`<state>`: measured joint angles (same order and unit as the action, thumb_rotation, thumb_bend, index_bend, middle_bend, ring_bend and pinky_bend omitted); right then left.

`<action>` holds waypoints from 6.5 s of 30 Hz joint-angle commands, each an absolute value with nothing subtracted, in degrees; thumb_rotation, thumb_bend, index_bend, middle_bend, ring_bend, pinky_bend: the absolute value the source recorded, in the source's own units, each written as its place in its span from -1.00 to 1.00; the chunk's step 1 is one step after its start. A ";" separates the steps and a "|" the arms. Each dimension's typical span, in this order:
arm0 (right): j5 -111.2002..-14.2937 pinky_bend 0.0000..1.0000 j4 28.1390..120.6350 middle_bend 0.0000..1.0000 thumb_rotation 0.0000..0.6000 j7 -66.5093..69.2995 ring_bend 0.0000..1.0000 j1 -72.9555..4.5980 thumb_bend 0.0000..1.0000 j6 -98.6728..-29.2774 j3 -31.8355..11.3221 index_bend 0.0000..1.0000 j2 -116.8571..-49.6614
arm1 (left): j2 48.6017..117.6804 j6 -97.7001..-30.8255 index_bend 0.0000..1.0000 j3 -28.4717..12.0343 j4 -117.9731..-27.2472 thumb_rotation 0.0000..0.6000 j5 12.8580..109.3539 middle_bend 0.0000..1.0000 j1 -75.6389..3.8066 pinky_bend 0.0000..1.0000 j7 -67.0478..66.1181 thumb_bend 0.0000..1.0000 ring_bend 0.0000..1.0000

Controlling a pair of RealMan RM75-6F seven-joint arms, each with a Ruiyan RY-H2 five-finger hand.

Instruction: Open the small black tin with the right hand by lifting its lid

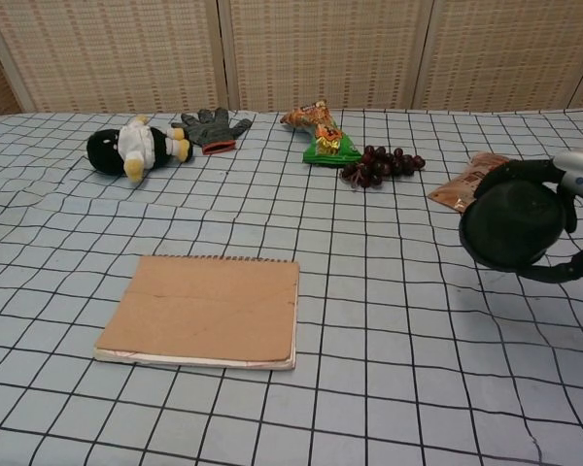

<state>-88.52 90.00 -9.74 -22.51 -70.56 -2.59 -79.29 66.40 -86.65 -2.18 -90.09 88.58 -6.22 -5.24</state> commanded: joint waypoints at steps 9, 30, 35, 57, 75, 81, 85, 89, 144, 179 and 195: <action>-84.95 0.14 86.32 -0.07 1.00 -1.09 -0.36 -21.96 -0.65 -68.16 -1.89 0.22 -76.47 | 66.44 -86.27 -0.53 -2.15 -90.07 1.00 88.46 -0.71 -6.39 -0.17 -5.30 -0.32 -0.73; -86.66 -0.78 66.29 -0.54 1.00 9.65 -0.93 -23.35 -0.65 -61.43 1.54 -0.39 -82.84 | 66.40 -86.26 -0.53 -2.05 -90.14 1.00 88.56 -0.71 -6.44 -0.17 -5.44 -0.32 -0.73; -86.14 -0.91 66.74 -0.69 1.00 8.76 -1.00 -23.26 -0.64 -61.00 1.45 -0.46 -82.34 | 66.46 -86.03 -0.53 -1.95 -90.19 1.00 88.56 -0.71 -6.51 -0.17 -5.71 -0.32 -0.73; -85.93 -1.00 69.38 -0.89 1.00 7.75 -1.00 -22.65 -0.73 -61.49 1.39 -0.81 -80.82 | 66.51 -85.87 -0.53 -1.83 -90.11 1.00 88.62 -0.71 -6.60 -0.17 -6.01 -0.32 -0.73; -88.36 -1.00 66.65 -0.23 1.00 9.32 -0.66 -21.12 -0.73 -67.90 0.58 -0.09 -83.47 | 66.48 -85.62 -0.53 -1.77 -90.15 1.00 88.45 -0.71 -6.66 -0.17 -5.99 -0.32 -0.73; -87.83 -1.00 66.65 -0.23 1.00 9.04 -0.66 -21.02 -0.73 -67.34 0.54 -0.10 -83.09 | 66.48 -85.57 -0.53 -1.68 -90.28 1.00 88.58 -0.71 -6.70 -0.17 -6.29 -0.32 -0.73; -87.03 -1.00 67.18 -0.27 1.00 7.63 -0.71 -21.43 -0.73 -64.66 1.10 -0.25 -82.22 | 66.53 -85.51 -0.53 -1.67 -90.28 1.00 88.53 -0.71 -6.71 -0.17 -6.39 -0.32 -0.73; -86.43 -1.00 68.24 -0.60 1.00 6.56 -0.95 -21.90 -0.73 -62.50 1.47 -0.56 -81.19 | 66.52 -85.45 -0.53 -1.71 -90.22 1.00 88.45 -0.71 -6.75 -0.17 -6.32 -0.32 -0.73; -88.69 0.12 66.64 -0.22 1.00 5.79 -0.30 -19.03 -0.59 -72.20 -0.51 -0.14 -83.60 | 66.52 -85.45 -0.53 -1.56 -90.33 1.00 88.64 -0.71 -6.79 -0.17 -6.58 -0.32 -0.71; -86.14 0.08 73.39 -0.46 1.00 -0.24 -0.57 -19.37 -0.73 -68.10 -0.32 -0.56 -79.73 | 66.59 -85.23 -0.53 -1.55 -90.34 1.00 88.51 -0.71 -6.89 -0.17 -6.76 -0.32 -0.71; -87.90 0.37 69.49 0.00 1.00 2.28 -0.12 -18.71 -0.73 -72.52 -1.24 0.14 -82.70 | 66.57 -85.19 -0.53 -1.47 -90.32 1.00 88.67 -0.71 -6.93 -0.17 -6.77 -0.32 -0.71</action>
<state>-87.61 69.65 1.92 -18.81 -72.14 -1.15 -82.58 66.57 -85.19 -1.47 -90.32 88.67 -6.93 -6.78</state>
